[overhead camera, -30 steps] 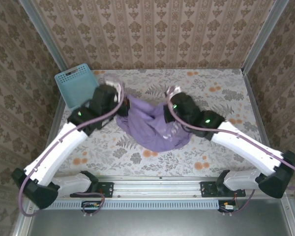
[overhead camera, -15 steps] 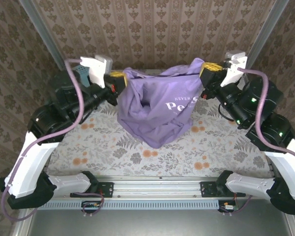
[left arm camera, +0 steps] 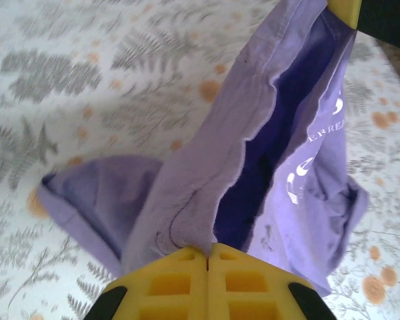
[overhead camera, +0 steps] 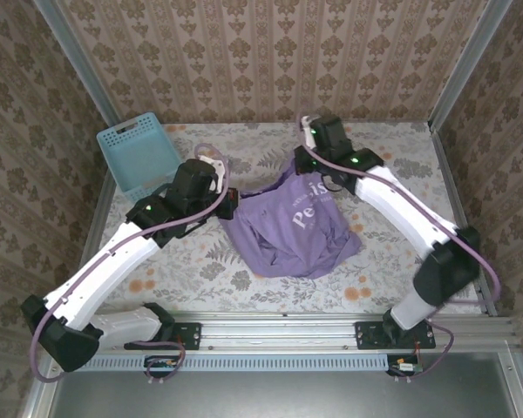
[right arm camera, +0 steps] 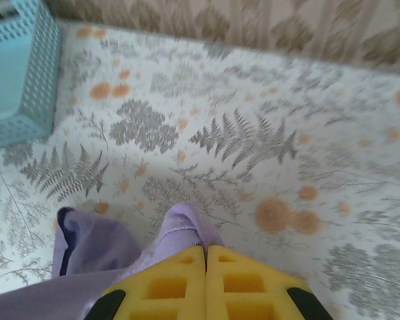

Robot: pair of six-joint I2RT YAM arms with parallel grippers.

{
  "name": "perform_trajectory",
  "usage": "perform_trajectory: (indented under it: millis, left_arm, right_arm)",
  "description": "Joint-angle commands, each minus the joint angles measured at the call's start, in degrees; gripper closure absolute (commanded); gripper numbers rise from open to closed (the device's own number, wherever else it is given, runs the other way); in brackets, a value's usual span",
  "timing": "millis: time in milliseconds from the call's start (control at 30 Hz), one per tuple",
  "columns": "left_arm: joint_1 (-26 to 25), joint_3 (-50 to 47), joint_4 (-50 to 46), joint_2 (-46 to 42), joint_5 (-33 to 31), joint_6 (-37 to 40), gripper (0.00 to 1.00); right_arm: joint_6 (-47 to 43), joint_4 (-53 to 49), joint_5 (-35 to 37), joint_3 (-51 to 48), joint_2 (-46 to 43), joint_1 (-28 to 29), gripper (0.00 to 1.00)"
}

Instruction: Fold the inside-out t-shirt

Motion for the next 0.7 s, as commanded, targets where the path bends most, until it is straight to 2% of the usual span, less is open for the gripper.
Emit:
perform_trajectory:
  millis: [0,100,133,233,267,333,533,667]
  left_arm:
    - [2.5,-3.3,3.1,0.6,4.0,-5.0,1.00]
    - [4.1,-4.0,4.2,1.5,6.0,-5.6,1.00]
    - [4.5,-4.0,4.4,1.8,6.4,-5.7,1.00]
    - [6.0,-3.9,4.8,2.7,6.7,-6.2,1.00]
    - [6.5,-3.9,5.0,3.0,6.9,-6.3,1.00]
    - [7.8,-3.9,5.5,3.7,7.5,-6.7,1.00]
    - [10.3,-3.5,8.0,5.8,8.9,-6.9,1.00]
    - [11.4,-3.3,9.1,7.0,9.9,-6.8,1.00]
  right_arm:
    - [0.0,2.4,-3.6,8.0,6.5,0.1,1.00]
    - [-0.8,-0.6,-2.2,15.6,13.3,0.2,1.00]
    - [-0.9,-2.6,-1.4,18.2,14.9,0.2,0.94]
    - [-1.9,-7.1,1.3,19.9,15.0,1.2,0.59]
    - [-2.4,-6.8,2.4,18.3,13.3,1.9,0.51]
    - [-2.7,-5.8,4.2,12.2,8.1,3.8,0.42]
    - [-1.0,-0.7,5.3,-10.3,-8.7,13.7,0.42]
    - [3.1,5.4,3.9,-23.8,-14.1,19.8,0.42]
